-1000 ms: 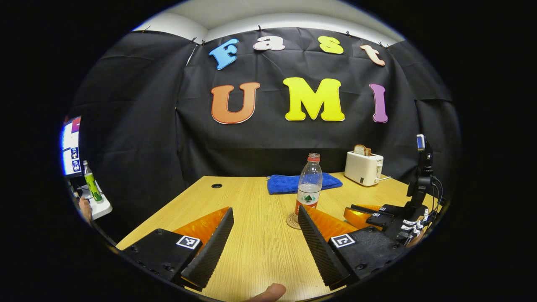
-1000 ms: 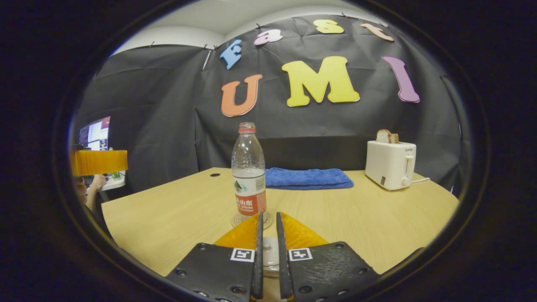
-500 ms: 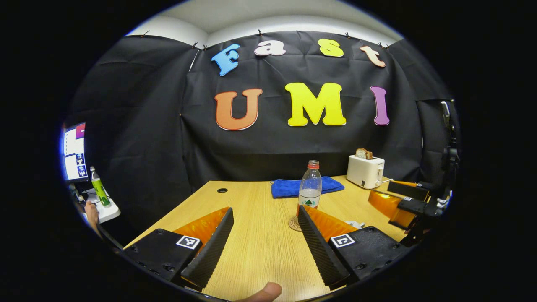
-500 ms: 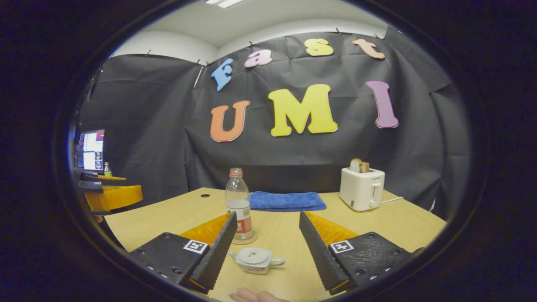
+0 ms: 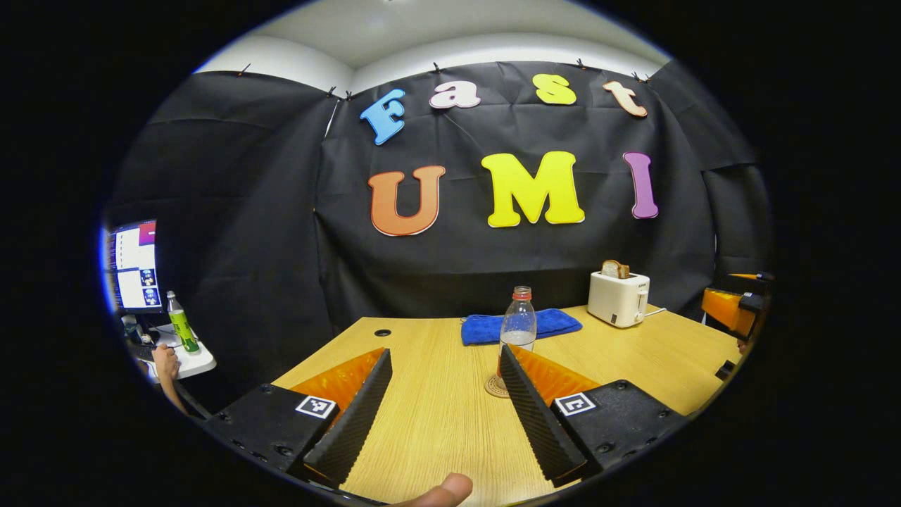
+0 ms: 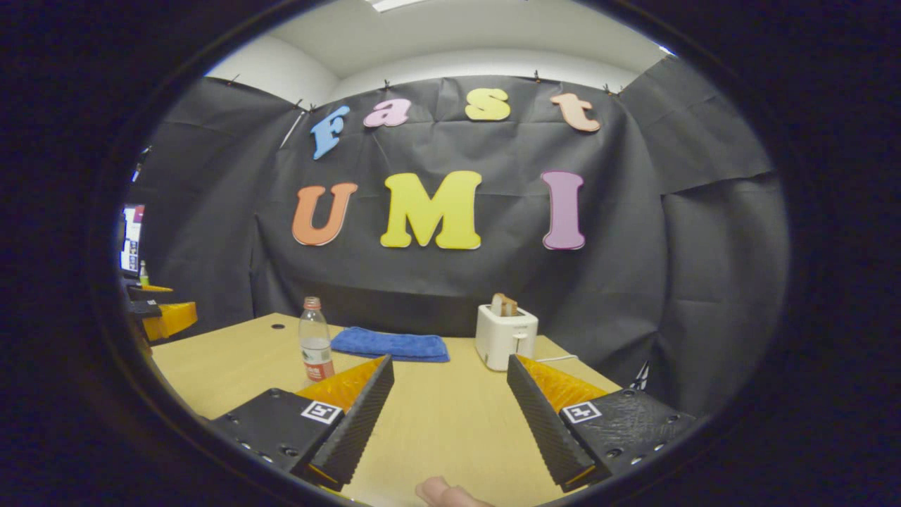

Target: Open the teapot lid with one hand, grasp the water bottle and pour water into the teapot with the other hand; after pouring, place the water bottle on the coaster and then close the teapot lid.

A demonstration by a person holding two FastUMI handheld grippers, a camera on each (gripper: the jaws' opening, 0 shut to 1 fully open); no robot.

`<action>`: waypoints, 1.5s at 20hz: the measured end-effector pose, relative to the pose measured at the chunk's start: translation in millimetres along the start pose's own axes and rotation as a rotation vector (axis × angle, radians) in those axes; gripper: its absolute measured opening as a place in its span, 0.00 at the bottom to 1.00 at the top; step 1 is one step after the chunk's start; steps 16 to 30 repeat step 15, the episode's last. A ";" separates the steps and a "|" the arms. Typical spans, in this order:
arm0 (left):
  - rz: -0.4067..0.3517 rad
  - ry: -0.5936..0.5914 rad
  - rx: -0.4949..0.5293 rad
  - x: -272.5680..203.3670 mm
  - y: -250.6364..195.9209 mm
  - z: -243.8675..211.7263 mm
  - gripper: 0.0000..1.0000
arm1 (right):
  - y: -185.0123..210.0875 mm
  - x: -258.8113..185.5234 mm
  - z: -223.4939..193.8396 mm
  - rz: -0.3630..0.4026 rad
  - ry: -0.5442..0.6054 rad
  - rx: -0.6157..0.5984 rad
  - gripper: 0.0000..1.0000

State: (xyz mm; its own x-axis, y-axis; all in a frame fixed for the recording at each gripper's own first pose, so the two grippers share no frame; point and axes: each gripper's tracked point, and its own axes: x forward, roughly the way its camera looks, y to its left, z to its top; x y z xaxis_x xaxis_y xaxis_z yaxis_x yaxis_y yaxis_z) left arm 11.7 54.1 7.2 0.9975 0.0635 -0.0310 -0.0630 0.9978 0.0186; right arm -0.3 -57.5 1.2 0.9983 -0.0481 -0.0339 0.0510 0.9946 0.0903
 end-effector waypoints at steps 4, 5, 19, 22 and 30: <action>-0.008 0.010 -0.011 -3.9 -11.0 -5.6 0.96 | -18.6 -1.3 6.9 -0.010 -0.024 0.034 0.96; -0.007 0.020 -0.018 -3.8 -11.9 -7.8 0.96 | -18.0 -0.8 5.2 -0.008 -0.017 0.041 0.97; -0.084 0.050 -0.089 -1.2 -16.4 -11.2 0.97 | -12.7 5.8 -6.1 -0.048 0.013 0.024 0.96; -0.084 0.050 -0.089 -1.2 -16.4 -11.2 0.97 | -12.7 5.8 -6.1 -0.048 0.013 0.024 0.96; -0.084 0.050 -0.089 -1.2 -16.4 -11.2 0.97 | -12.7 5.8 -6.1 -0.048 0.013 0.024 0.96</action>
